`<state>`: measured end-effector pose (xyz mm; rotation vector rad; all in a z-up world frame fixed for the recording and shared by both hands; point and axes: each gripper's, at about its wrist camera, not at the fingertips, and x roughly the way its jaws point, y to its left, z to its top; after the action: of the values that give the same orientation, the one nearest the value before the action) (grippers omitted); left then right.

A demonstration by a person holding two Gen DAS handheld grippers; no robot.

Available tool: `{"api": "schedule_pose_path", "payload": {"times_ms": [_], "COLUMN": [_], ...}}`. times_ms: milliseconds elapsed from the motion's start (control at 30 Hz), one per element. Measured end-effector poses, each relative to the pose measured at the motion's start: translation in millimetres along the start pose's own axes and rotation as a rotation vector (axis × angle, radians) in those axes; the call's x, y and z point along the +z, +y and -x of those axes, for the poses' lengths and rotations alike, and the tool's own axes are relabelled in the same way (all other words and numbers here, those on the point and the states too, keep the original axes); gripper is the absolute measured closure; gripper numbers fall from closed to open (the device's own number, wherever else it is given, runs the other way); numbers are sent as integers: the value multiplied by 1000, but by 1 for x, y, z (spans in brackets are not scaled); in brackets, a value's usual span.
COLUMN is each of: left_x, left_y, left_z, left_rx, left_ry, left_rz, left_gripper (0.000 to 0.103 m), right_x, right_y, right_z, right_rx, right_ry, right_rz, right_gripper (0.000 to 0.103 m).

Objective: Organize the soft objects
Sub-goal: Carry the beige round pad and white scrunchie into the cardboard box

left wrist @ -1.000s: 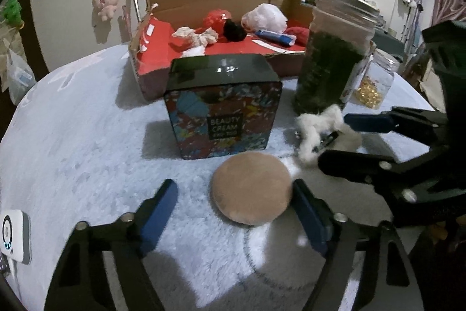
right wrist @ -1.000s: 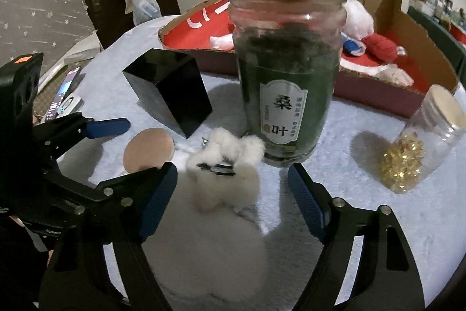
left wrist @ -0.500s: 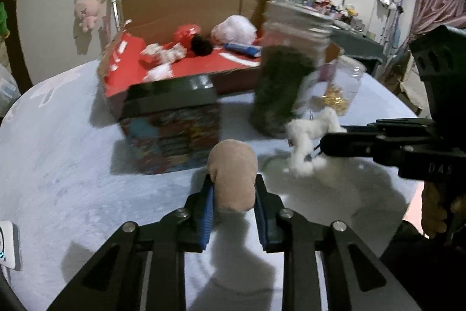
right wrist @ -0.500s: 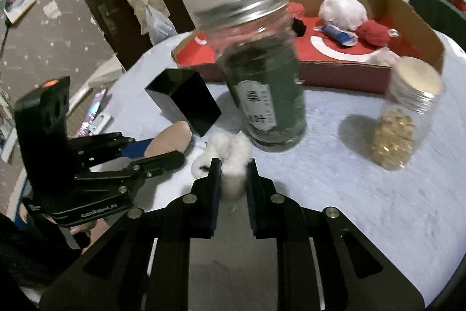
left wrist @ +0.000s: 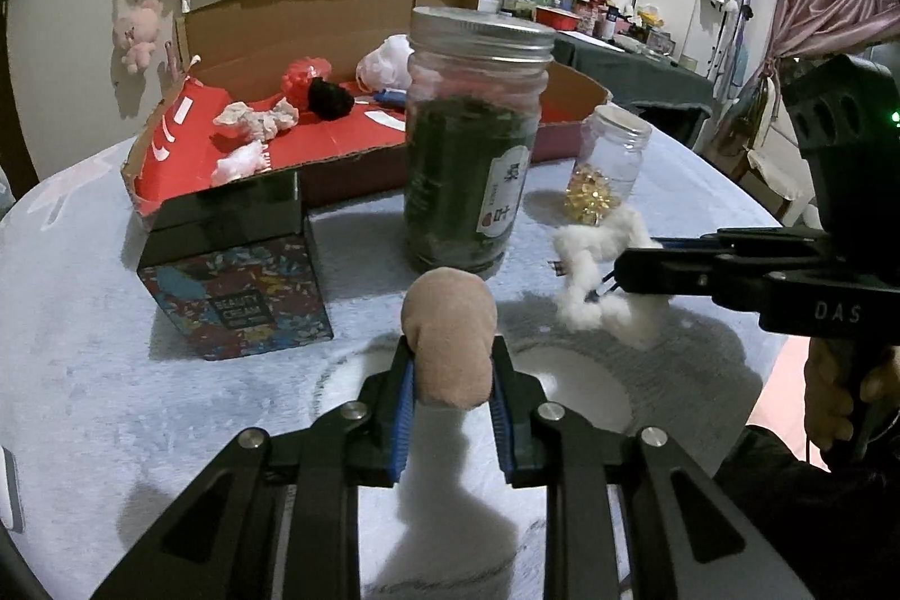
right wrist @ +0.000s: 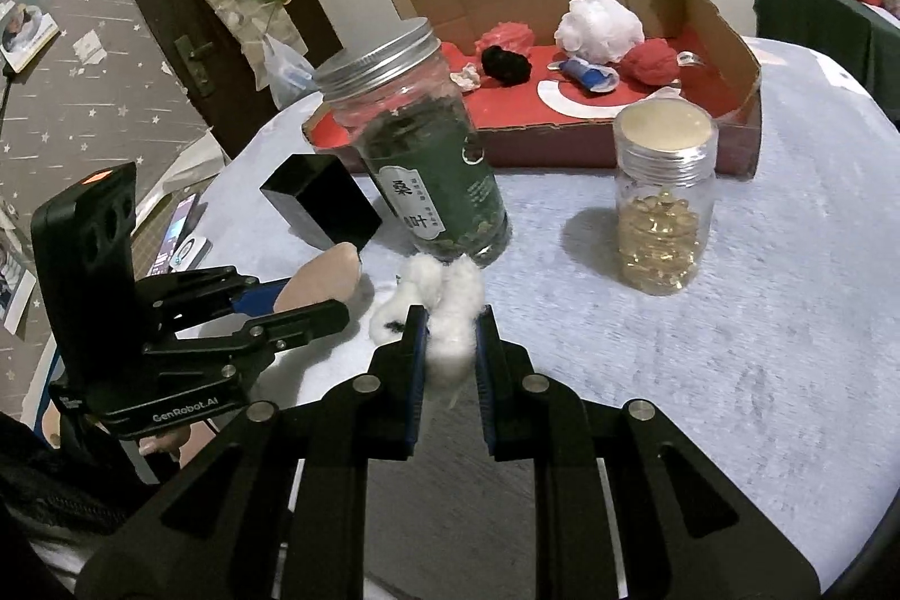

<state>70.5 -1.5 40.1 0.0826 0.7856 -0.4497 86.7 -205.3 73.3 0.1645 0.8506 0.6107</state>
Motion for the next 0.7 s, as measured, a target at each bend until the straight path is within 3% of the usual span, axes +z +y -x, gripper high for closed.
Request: {"api": "schedule_pose_path", "payload": {"times_ms": [700], "left_x": [-12], "left_y": [26], "left_z": [12], "left_rx": [50], "left_ry": [3], "left_rz": [51], "left_gripper": [78], "right_x": [-5], "right_y": [-21], "right_z": [11], "right_rx": [-40], "right_ry": [-1], "right_rz": [-37], "right_gripper": [88]}}
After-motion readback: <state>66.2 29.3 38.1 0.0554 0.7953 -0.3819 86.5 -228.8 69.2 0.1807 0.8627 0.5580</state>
